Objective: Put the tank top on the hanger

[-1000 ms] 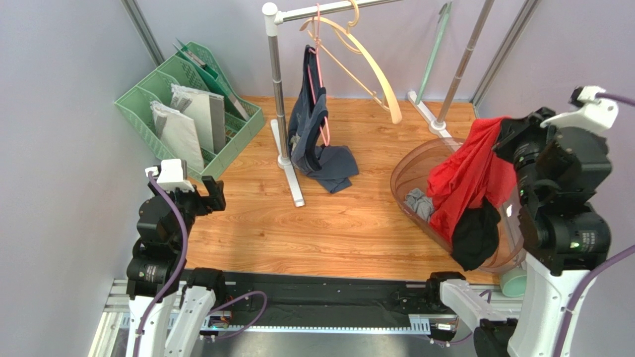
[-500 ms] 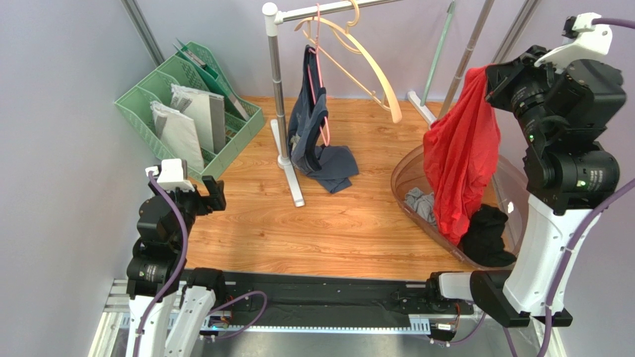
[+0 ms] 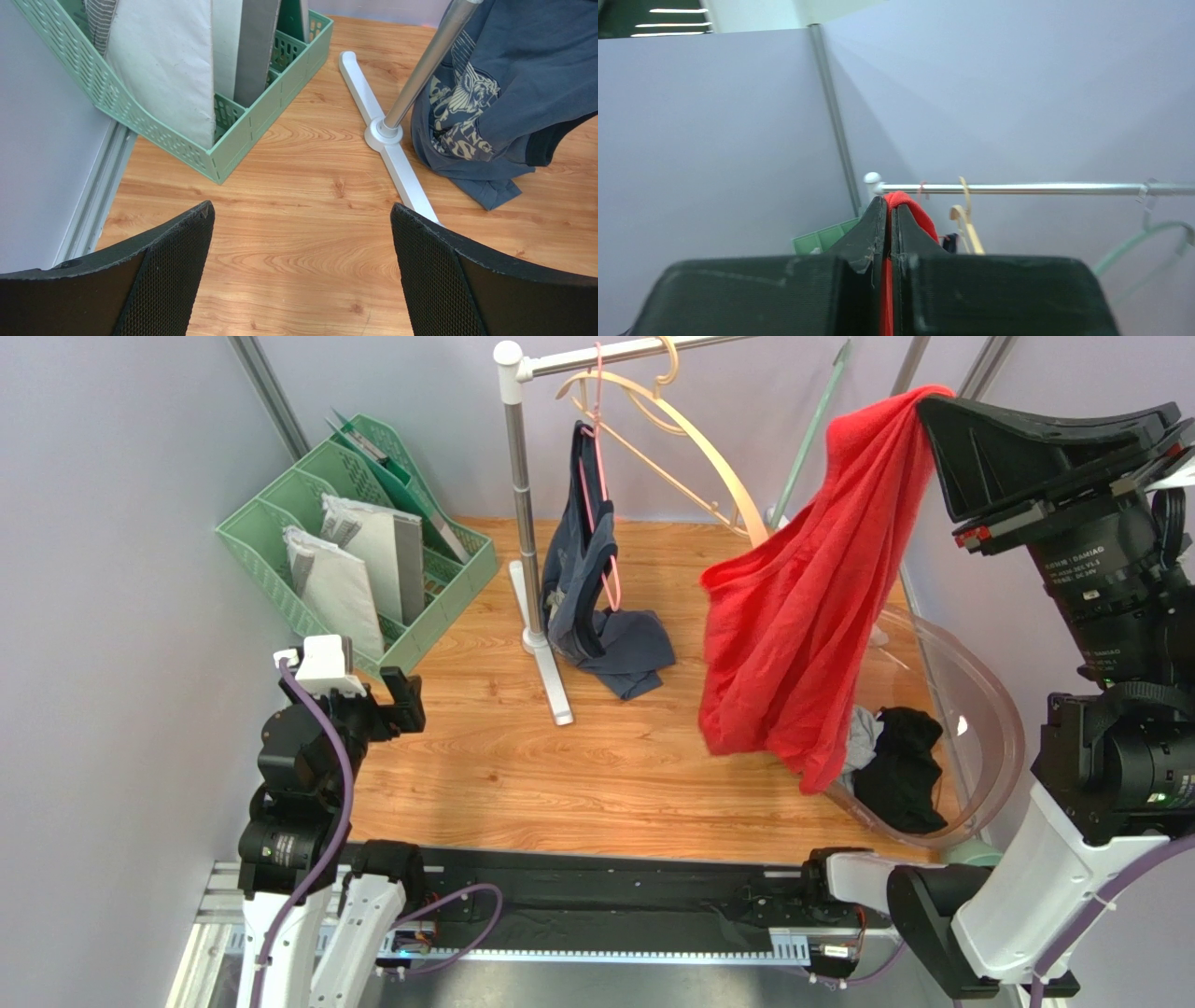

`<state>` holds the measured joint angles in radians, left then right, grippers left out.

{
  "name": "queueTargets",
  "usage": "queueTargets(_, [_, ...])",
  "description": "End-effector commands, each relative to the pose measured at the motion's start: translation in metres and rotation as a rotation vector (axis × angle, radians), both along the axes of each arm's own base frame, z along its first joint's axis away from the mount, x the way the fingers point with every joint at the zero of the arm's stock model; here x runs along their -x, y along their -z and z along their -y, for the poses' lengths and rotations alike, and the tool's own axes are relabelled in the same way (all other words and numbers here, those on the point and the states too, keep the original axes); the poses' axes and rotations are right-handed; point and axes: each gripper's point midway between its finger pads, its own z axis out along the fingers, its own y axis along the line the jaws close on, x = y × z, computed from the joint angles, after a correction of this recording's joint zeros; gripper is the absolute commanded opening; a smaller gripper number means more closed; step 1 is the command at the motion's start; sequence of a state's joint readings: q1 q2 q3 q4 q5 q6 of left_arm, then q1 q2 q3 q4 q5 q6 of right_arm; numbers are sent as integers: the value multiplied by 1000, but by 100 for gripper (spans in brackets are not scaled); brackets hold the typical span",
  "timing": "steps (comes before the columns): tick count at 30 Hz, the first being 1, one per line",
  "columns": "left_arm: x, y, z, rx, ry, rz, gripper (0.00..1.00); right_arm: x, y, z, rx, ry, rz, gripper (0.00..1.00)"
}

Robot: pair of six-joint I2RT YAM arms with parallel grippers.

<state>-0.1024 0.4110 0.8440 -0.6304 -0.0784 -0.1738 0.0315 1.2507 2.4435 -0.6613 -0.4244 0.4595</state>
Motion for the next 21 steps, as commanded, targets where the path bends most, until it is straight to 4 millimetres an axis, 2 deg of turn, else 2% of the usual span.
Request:
queueTargets(1, [-4,-5,3,-4,19,27,99,47,-29,-36,73,-254,175,0])
queueTargets(6, [-4,-6,4,-5,24,29,99,58,-38,-50,78,-388,216,0])
queueTargets(10, [-3,-7,4,-5,25,36,99,48,-29,-62,72,-525,171,0])
queueTargets(12, [-4,-8,6,-3,34,41,99,25,-13,-64,79,-523,119,0])
queueTargets(13, [-4,-7,7,-5,42,39,99,28,-9,-65,94,-520,123,0])
queueTargets(15, [-5,-10,11,-3,66,45,98,-1,16,-66,110,-467,54,0])
queueTargets(16, [-6,-11,13,-6,77,42,95,-3,24,-73,114,-485,35,0])
queueTargets(17, [-8,-12,17,-2,101,39,93,-16,38,-77,103,-477,-31,0])
queueTargets(18, [-10,-14,19,0,107,36,92,-26,50,-83,167,-439,-17,0])
queueTargets(19, [-14,-14,19,0,109,21,91,-21,62,-104,190,-495,-42,0])
queueTargets(20, [-16,-13,21,1,113,11,91,-34,77,-112,205,-458,-97,0])
queueTargets(21, [-17,-12,21,3,116,2,90,-35,86,-121,222,-474,-104,0])
